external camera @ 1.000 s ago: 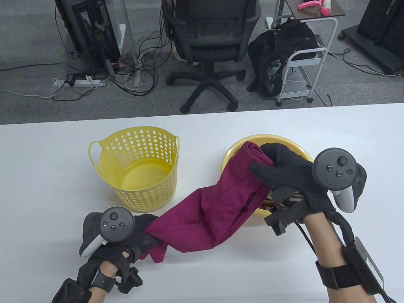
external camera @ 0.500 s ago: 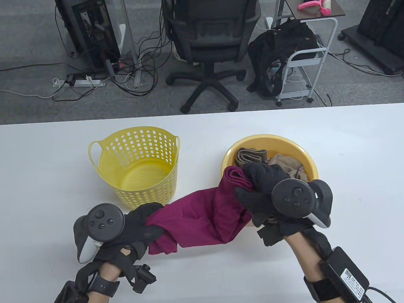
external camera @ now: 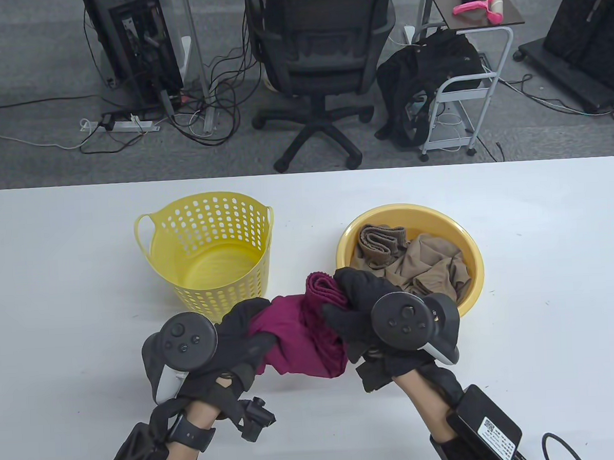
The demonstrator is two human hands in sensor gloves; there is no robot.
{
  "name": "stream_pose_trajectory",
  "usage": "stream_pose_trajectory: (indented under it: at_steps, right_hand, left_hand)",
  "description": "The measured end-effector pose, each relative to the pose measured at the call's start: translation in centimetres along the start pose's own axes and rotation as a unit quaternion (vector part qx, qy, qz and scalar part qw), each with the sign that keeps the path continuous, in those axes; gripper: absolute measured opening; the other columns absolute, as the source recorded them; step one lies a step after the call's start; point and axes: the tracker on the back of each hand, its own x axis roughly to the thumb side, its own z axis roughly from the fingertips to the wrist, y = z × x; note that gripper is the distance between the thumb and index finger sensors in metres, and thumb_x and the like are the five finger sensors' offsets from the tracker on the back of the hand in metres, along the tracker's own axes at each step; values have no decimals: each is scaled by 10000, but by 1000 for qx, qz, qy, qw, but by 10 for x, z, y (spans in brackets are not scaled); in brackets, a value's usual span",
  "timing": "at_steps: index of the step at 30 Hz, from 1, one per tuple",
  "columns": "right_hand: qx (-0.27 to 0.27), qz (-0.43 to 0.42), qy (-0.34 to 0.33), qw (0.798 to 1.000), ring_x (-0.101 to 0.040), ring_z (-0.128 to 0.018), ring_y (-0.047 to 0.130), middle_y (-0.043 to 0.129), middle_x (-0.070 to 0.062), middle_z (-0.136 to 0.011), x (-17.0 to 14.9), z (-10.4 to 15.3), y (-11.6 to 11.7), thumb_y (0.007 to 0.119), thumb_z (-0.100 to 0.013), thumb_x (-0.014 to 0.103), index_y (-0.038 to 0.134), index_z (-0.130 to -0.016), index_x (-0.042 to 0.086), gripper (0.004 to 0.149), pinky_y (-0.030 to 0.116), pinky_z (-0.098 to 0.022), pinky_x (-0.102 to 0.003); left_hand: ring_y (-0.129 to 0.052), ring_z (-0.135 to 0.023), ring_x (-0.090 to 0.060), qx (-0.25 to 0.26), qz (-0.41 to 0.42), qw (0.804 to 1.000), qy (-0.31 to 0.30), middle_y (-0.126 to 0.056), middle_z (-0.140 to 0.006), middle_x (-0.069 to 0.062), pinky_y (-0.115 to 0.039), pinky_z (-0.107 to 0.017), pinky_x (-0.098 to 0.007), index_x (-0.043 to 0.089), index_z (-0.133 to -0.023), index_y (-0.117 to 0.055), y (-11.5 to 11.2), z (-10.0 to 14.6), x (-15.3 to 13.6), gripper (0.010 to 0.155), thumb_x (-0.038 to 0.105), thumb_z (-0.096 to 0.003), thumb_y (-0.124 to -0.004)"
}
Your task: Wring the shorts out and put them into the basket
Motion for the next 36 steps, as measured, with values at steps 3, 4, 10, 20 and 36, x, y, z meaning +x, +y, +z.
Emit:
stream_pose_trajectory:
  at_steps: [3, 4, 10, 20, 36]
  right_hand:
    - [0, -8, -2, 1000, -328, -468, 1001, 915, -179, -720, 4, 0, 5, 907, -457, 519, 778, -854, 34, 640, 899, -351, -400]
    - [-2, -10, -1, 1000, -332, -468, 1002, 919, -184, -714, 4, 0, 6, 908, -458, 514, 784, -849, 28, 637, 900, -352, -404]
    - [4, -39, 7, 999, -337, -444, 1021, 942, -199, -680, 8, 0, 15, 910, -461, 493, 818, -823, 12, 609, 913, -330, -398]
    - [-3, -119, 43, 992, -344, -438, 1038, 952, -207, -668, 8, 4, 22, 927, -456, 462, 832, -807, 3, 585, 934, -323, -385]
    - [53, -212, 7, 976, -401, -478, 1011, 932, -238, -684, 26, 12, 30, 930, -456, 444, 834, -785, -6, 565, 909, -363, -425]
  left_hand:
    - [-789, -877, -626, 4, 17, 1000, -8, -710, -1016, -336, -673, -530, -721, 89, -986, -619, -5, 0, -1, 543, 333, -553, -839]
    - [-771, -887, -639, 4, 25, 1000, -10, -683, -1034, -352, -677, -532, -720, 90, -989, -607, -7, 0, -2, 550, 342, -555, -833]
    - [-715, -919, -675, -9, 79, 997, -25, -584, -1076, -394, -672, -546, -721, 88, -1015, -512, -17, 1, -4, 601, 370, -567, -797]
    - [-456, -999, -731, -63, 104, 987, -104, -246, -1125, -450, -509, -610, -745, 2, -1076, -138, -30, 2, 1, 1005, 410, -530, -877]
    - [-626, -977, -657, 11, -6, 994, -107, -348, -1145, -367, -610, -577, -753, -2, -1100, -172, -31, 6, 7, 1243, 499, -373, -1047]
